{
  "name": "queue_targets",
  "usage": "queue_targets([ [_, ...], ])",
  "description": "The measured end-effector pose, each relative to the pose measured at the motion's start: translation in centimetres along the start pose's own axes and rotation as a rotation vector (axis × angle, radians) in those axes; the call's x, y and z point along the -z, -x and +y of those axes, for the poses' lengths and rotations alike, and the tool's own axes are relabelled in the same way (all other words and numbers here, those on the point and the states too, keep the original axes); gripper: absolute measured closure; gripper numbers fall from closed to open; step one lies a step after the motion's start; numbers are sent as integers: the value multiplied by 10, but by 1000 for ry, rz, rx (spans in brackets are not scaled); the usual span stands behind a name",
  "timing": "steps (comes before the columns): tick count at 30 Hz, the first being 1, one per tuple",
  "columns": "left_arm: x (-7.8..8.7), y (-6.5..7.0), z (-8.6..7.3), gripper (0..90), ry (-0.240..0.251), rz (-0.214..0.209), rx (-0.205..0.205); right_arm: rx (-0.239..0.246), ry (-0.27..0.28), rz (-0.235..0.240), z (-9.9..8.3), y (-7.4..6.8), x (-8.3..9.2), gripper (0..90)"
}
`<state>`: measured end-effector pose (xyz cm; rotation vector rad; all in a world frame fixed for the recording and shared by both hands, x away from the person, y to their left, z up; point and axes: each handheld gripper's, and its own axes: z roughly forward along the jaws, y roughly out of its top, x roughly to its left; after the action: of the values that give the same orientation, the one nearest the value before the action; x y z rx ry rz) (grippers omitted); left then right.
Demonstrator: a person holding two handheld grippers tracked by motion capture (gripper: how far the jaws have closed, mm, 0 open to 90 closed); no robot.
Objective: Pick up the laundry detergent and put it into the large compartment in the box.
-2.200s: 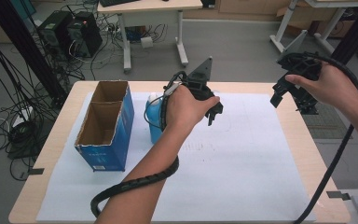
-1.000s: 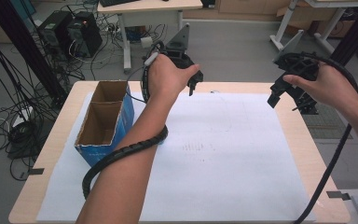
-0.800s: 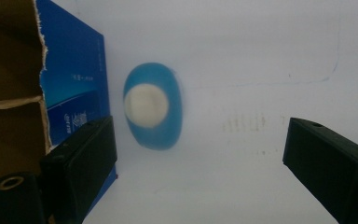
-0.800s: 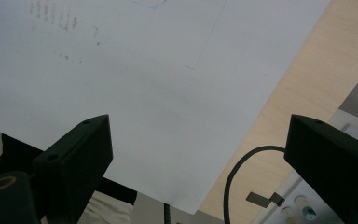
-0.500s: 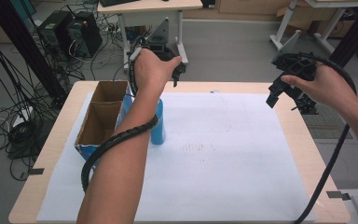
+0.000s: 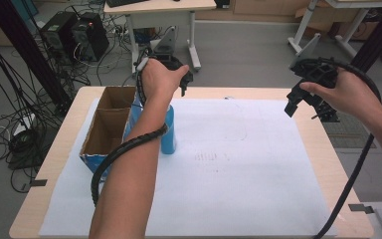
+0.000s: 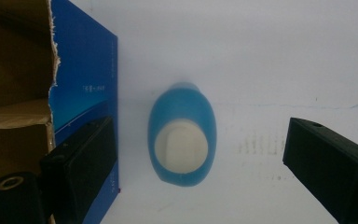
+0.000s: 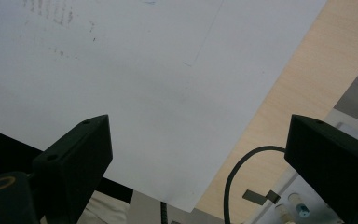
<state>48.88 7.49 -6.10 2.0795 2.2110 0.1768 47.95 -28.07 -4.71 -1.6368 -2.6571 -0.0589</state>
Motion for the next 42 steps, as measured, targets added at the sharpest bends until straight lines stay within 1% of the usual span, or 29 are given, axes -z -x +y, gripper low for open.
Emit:
queue_targets([
  [3, -10, 1, 1, 100, -8, 5, 1, 2, -1, -3, 0, -2, 0, 77],
  [4, -10, 1, 1, 100, -8, 5, 1, 2, -1, -3, 0, -2, 0, 77],
  [7, -17, 1, 1, 100, -16, 13, 4, 7, 0, -3, 0, -3, 0, 77],
  [9, -20, 0, 0, 100, -15, 16, 4, 12, 1, 4, 0, -3, 0, 77],
  [13, -24, 0, 0, 100, -14, 22, 11, 20, 8, 2, -1, -5, 1, 77],
  [16, -28, 0, -1, 101, -14, 18, 10, 22, 9, 4, -1, -5, 1, 75],
  [24, -43, 1, 1, 105, -45, 17, 7, 21, 7, 6, -2, -4, -1, 74],
  [33, -51, 1, 1, 118, -56, 10, 3, 22, 13, 5, -2, -3, -3, 75],
  [35, -53, 1, 1, 122, -56, 13, 1, 23, 7, 8, -1, -3, -3, 75],
  [37, -55, 2, 2, 142, -60, 17, -2, 24, 9, 6, -1, -4, -4, 75],
  [42, -60, 4, 2, 160, -71, 24, -11, 29, 14, 9, -1, -4, -3, 75],
])
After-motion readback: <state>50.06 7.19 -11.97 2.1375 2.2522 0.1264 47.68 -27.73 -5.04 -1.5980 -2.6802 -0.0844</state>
